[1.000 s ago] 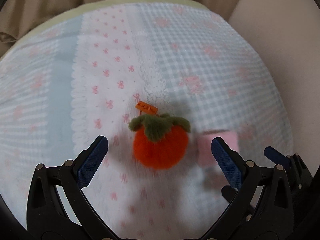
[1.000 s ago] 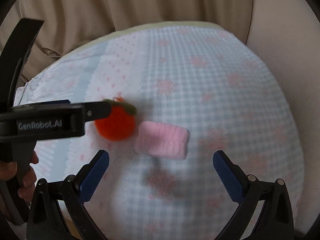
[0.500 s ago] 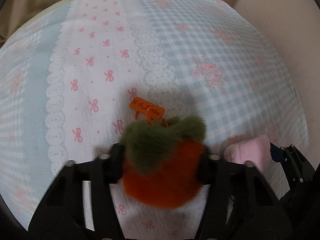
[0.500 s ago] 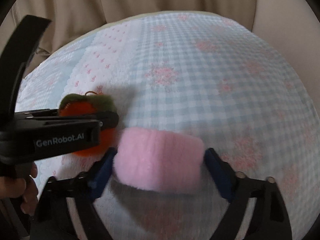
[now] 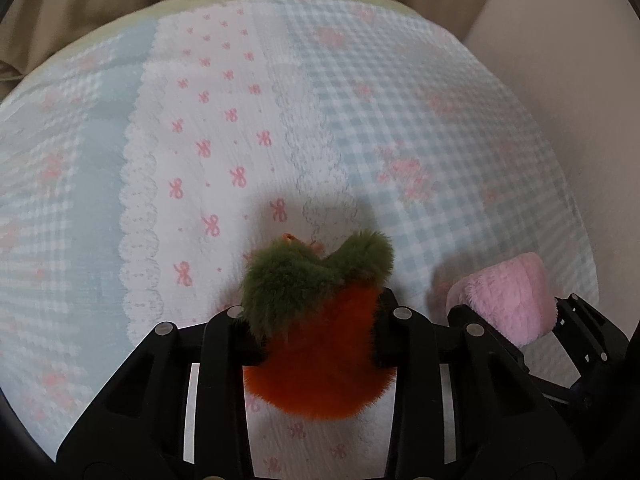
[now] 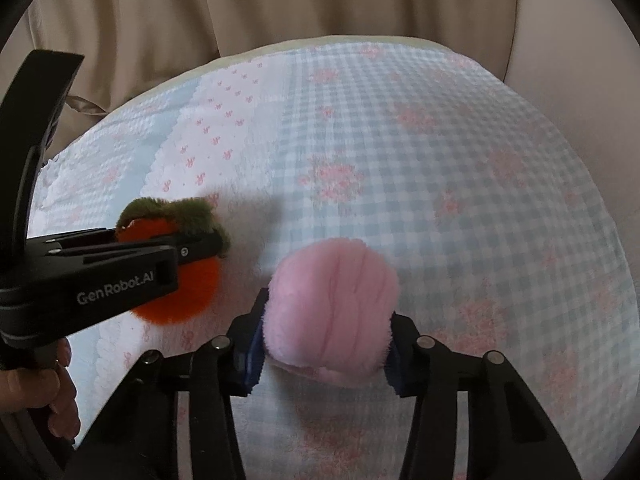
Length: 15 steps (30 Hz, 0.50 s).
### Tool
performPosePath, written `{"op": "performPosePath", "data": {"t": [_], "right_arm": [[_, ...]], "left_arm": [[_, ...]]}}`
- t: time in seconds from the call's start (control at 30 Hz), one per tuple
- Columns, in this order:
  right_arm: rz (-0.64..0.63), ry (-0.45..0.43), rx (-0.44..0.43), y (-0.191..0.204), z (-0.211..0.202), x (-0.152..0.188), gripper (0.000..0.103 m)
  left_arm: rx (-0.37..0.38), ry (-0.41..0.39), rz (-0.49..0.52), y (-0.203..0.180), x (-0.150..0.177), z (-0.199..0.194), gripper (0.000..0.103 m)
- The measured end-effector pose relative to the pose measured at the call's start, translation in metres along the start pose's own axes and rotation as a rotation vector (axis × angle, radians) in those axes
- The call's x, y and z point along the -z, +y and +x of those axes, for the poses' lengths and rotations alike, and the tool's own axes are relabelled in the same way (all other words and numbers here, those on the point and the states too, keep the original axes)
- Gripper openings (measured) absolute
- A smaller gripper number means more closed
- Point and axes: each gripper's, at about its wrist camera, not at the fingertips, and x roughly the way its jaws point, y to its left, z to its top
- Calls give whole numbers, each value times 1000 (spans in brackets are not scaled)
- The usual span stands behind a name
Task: Organize soft objects
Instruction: 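Grasp the orange pompom with the left tool while the right tool grasps the pink hair tie, then carry the orange pompom and pink hair tie with both tools over the box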
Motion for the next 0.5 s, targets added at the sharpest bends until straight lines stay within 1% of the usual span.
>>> {"op": "performPosePath", "data": {"t": [0.23,0.4,0.5], "right_arm": [[13,-43,0,-1,-34,-16,44],[17,-84,-9,1,-69,-27,44],[18,-114,-20,4,-100,-35,44]], "left_arm": [[9,-53,-15,-5,-7,-44,30],[12,-107,-31,-10,-9,-96,30],[6,-137,-37,-15,-7,-130,30]]}}
